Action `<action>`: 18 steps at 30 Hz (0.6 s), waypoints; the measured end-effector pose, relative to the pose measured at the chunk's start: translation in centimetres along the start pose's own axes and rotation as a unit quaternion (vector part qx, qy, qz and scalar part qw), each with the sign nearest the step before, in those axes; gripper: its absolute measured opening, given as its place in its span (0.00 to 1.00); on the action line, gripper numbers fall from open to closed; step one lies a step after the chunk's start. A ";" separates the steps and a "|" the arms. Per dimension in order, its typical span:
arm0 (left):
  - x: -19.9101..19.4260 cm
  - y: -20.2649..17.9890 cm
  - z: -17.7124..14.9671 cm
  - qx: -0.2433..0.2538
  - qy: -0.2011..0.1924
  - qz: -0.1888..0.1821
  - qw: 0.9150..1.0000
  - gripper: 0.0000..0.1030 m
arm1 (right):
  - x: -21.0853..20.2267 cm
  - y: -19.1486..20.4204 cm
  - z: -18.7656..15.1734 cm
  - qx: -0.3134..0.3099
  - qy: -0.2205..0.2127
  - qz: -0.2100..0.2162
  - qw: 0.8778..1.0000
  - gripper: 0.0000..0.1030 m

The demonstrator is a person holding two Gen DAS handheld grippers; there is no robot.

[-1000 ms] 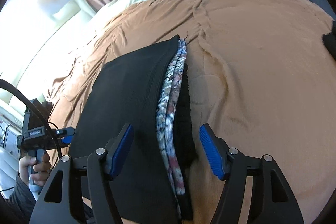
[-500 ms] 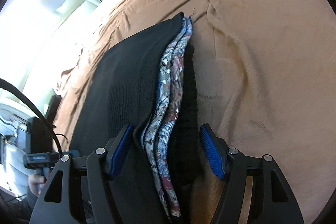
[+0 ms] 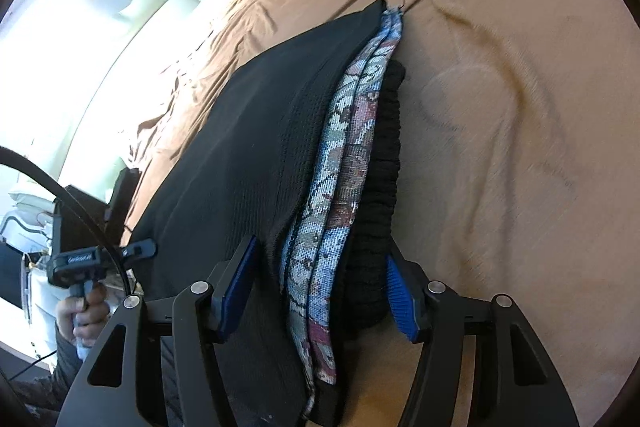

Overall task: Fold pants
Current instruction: 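Grasp the folded shorts end with the left tool while the right tool grips the waistband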

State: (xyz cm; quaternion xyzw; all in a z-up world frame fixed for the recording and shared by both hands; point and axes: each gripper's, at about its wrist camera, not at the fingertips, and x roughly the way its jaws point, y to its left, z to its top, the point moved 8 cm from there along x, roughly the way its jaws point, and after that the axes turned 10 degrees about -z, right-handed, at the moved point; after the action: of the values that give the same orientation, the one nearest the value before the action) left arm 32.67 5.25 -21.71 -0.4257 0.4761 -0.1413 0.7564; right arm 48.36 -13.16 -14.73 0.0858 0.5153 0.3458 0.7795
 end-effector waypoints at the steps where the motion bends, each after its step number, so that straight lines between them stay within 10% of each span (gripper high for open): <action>1: -0.2 0.3 0.2 0.000 0.001 0.004 1.000 0.12 | 0.2 0.1 0.0 0.001 0.002 0.003 1.000 0.56; 9: 0.7 0.8 0.9 -0.002 0.023 0.026 0.999 0.15 | 0.5 -0.5 0.5 0.010 0.003 0.008 1.000 0.56; 14: 1.2 0.6 2.0 0.004 0.023 0.029 0.999 0.47 | 0.8 -2.2 2.4 0.049 -0.011 0.015 0.999 0.63; 18: 1.8 0.9 3.2 0.007 0.020 0.033 0.999 0.48 | 2.0 -3.1 3.3 0.078 -0.001 0.041 0.996 0.63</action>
State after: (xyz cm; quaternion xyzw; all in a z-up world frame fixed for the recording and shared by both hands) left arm 36.13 6.30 -22.86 -0.4012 0.5039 -0.1278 0.7542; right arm 53.06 -13.51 -16.26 0.1678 0.5359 0.3361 0.7561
